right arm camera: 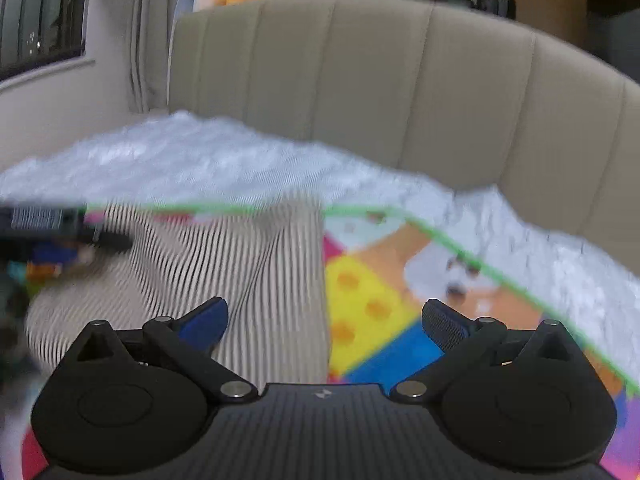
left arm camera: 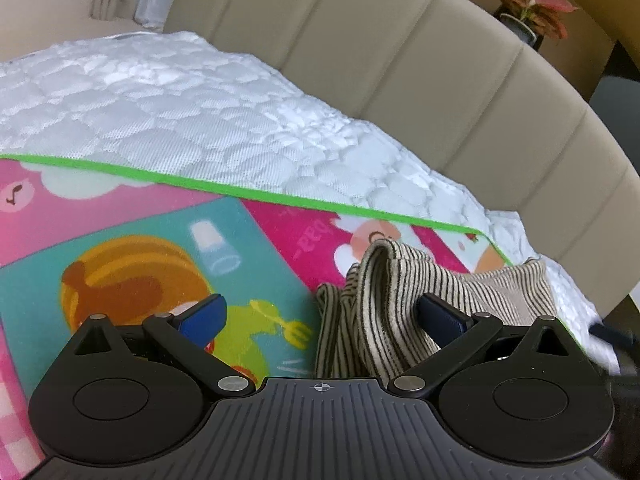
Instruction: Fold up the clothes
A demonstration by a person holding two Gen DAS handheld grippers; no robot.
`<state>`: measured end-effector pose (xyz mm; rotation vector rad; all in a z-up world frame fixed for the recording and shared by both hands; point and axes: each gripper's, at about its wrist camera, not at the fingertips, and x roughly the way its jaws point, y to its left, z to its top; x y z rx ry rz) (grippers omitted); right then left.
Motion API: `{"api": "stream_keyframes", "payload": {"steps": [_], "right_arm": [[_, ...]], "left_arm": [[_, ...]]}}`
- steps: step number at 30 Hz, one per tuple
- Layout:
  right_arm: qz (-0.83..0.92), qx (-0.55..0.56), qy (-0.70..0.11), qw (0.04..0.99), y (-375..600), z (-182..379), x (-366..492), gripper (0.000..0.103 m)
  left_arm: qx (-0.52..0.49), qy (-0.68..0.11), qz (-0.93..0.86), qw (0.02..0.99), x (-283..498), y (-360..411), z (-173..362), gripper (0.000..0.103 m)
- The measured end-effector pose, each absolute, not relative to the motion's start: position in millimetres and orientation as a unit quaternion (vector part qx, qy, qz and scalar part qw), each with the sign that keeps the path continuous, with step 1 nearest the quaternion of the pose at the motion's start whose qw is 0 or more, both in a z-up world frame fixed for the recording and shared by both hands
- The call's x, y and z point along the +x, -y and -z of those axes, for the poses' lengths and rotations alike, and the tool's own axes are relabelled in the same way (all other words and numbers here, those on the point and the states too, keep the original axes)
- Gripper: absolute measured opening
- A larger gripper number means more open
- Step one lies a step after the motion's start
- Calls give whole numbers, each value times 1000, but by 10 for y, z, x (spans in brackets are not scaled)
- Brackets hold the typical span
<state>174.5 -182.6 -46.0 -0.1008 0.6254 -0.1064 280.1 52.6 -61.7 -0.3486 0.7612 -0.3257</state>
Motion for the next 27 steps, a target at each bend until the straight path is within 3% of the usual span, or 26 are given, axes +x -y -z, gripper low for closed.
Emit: {"api": "stream_keyframes", "payload": {"steps": [3, 8, 18, 22, 25, 27], "right_arm": [[45, -44, -309, 949, 1879, 634, 1780, 103], [36, 22, -352, 935, 2014, 436, 1821, 103], [-32, 375, -417, 827, 2276, 562, 1261, 103], [-22, 406, -421, 810, 2064, 754, 1340, 102], [-7, 418, -406, 812, 1976, 839, 1458, 92], [1, 420, -384, 822, 1958, 861, 1535, 74]], "left_arm": [[-165, -375, 160, 898, 2797, -512, 645, 103], [-159, -376, 151, 901, 2785, -493, 648, 103], [-168, -374, 151, 899, 2729, -575, 543, 103], [-167, -357, 149, 907, 2686, -663, 431, 103], [-188, -349, 154, 905, 2672, -787, 357, 103], [-203, -343, 169, 902, 2650, -856, 309, 103]]}}
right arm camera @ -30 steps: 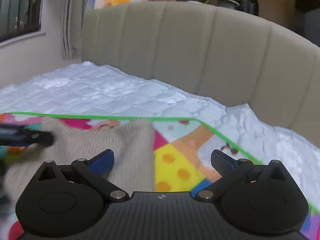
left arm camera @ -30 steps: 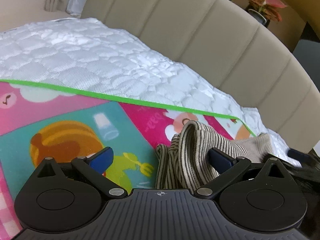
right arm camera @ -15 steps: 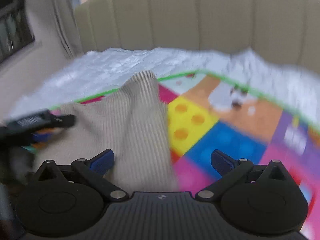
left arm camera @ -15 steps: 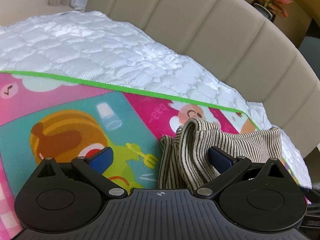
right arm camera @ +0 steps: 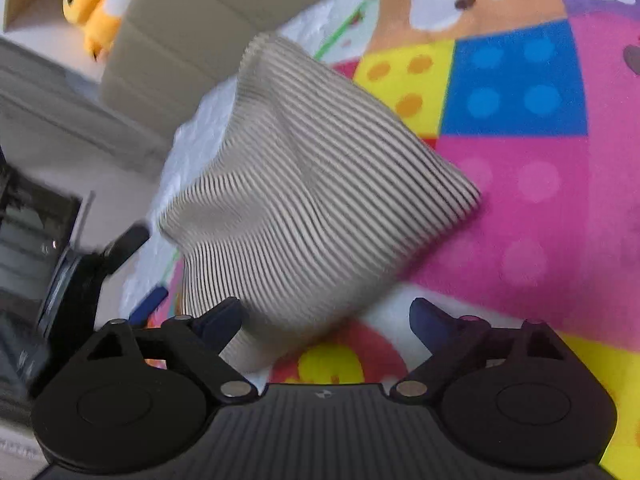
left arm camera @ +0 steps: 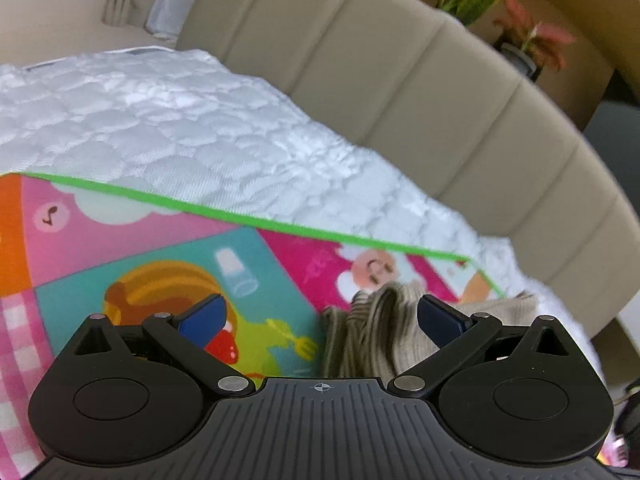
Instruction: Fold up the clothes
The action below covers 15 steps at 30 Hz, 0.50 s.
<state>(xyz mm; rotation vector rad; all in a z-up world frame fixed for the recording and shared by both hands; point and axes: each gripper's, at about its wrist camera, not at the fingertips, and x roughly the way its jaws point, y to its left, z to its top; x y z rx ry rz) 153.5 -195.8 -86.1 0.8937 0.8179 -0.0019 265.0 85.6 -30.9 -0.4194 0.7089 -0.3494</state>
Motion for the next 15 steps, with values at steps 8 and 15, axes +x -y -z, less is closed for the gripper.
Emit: {"api": "stream_keyframes", "payload": {"steps": [8, 15], "right_arm": [[-17, 388, -370, 844, 2523, 833, 1877, 60], [-45, 307, -386, 868, 2833, 691, 2257, 73]], "left_arm": [[-136, -338, 272, 891, 2626, -568, 117, 103], [44, -384, 324, 863, 2953, 286, 350, 103]]}}
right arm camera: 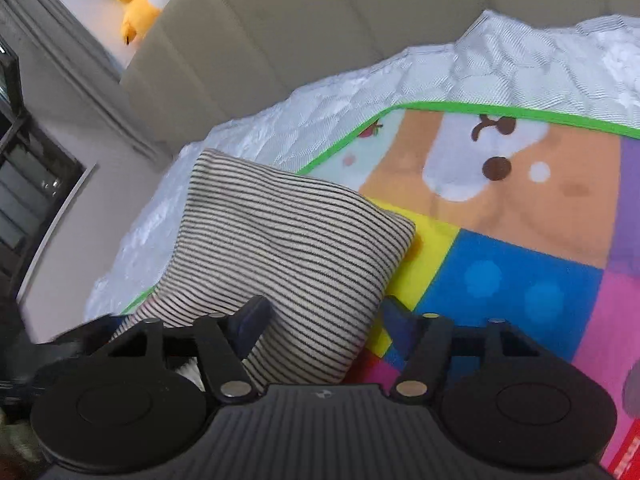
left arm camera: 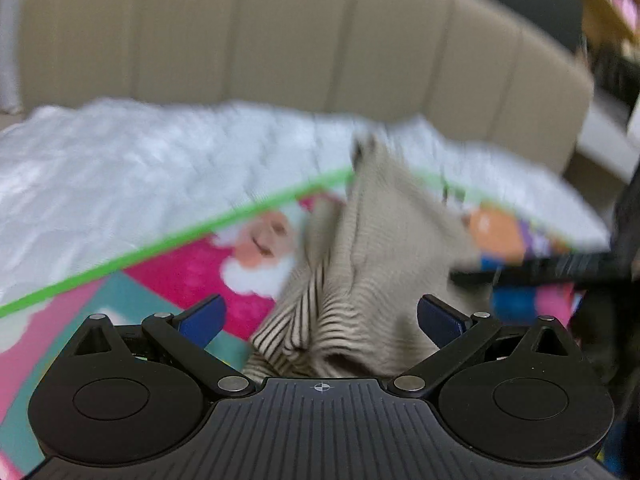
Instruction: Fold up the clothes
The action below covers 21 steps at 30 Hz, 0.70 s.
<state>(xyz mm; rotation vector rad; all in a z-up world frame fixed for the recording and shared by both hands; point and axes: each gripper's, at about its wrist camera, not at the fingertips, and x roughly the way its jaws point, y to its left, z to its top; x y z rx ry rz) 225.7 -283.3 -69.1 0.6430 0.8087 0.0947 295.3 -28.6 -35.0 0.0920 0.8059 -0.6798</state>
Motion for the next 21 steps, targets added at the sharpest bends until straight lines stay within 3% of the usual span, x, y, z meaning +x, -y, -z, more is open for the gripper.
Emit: {"api": "stream_keyframes", "payload": {"steps": [4, 9, 19, 21], "right_arm": [[-67, 333, -392, 855, 2853, 812, 2183, 74], [-103, 337, -404, 844, 2873, 837, 2139, 74], [-94, 131, -426, 890, 2720, 402, 2009, 79], [-94, 104, -426, 894, 2627, 385, 1951, 86]], "left_arm": [[-17, -412, 351, 841, 3055, 337, 568, 103], [-19, -401, 359, 843, 2756, 392, 610, 103], [16, -421, 446, 789, 1545, 784, 554, 103], [25, -420, 446, 790, 1377, 760, 508, 103]]}}
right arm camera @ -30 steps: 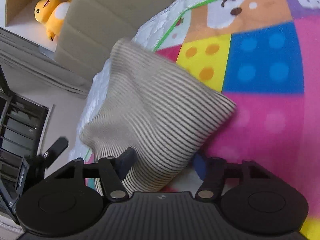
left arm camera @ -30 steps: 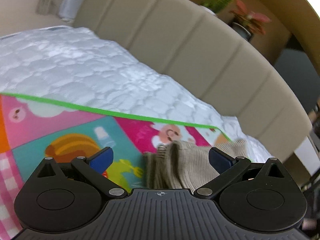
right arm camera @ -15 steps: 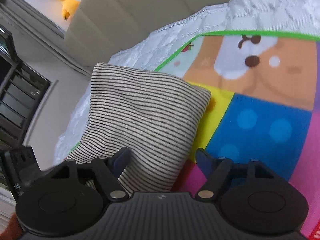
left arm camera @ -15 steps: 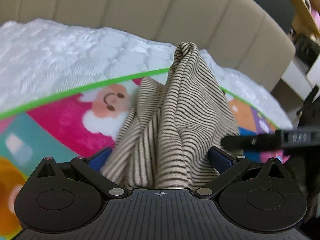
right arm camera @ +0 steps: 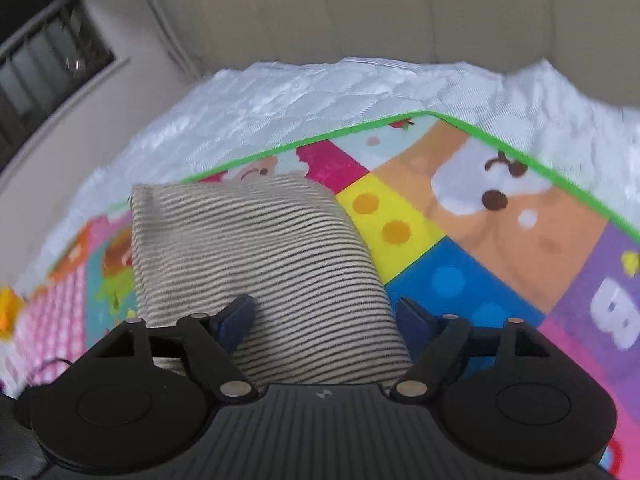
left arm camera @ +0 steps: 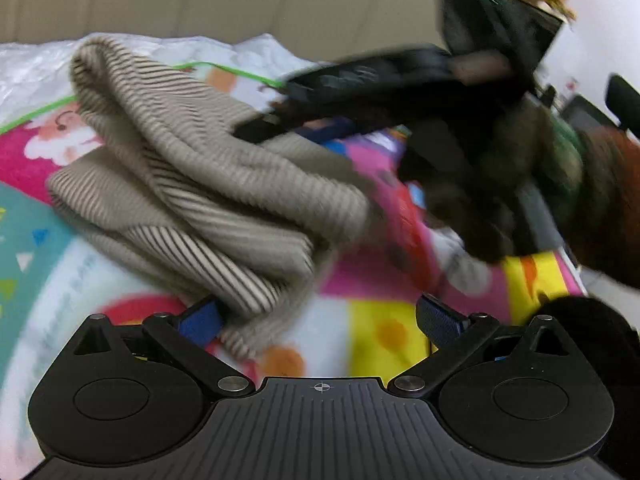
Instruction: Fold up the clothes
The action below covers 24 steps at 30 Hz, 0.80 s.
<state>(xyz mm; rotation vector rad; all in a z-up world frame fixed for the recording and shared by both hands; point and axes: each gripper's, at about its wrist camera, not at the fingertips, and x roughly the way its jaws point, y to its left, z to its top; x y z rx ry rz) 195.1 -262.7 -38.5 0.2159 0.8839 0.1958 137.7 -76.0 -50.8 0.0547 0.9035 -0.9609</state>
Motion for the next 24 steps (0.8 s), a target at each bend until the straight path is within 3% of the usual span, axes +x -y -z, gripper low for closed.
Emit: {"api": "stream_keyframes", "payload": {"steps": [3, 9, 11, 13, 14, 15, 16, 18, 22, 24], "right_arm": [[-86, 55, -412, 905, 2464, 371, 1830, 94], [-64, -66, -317, 944, 2177, 165, 1331, 95], [-81, -98, -282, 951, 2036, 88, 1120, 95], [-101, -110, -271, 951, 1893, 81, 985, 83], [-112, -115, -266, 951, 1822, 77, 918, 63], [-119, -112, -272, 948, 1774, 105, 888, 45], [-125, -102, -284, 945, 1740, 152, 881, 41], [-137, -79, -307, 939, 1706, 260, 900, 40], [-159, -64, -327, 929, 1640, 444, 912, 44], [-172, -72, -327, 926, 1609, 466, 900, 53]], "left_arm": [[7, -422, 413, 807, 1335, 539, 400, 103], [-133, -418, 278, 855, 1668, -39, 218, 103], [-136, -392, 262, 871, 1824, -23, 97, 103], [-127, -364, 256, 886, 2003, 66, -30, 103], [-120, -355, 255, 891, 2112, 137, -80, 102], [-114, -346, 255, 896, 2221, 207, -131, 97], [-105, -345, 251, 898, 2326, 270, -141, 90], [-85, -355, 240, 899, 2529, 383, -110, 58], [-48, -391, 196, 898, 2768, 416, 202, 51], [-39, -411, 174, 894, 2799, 361, 409, 51]]}}
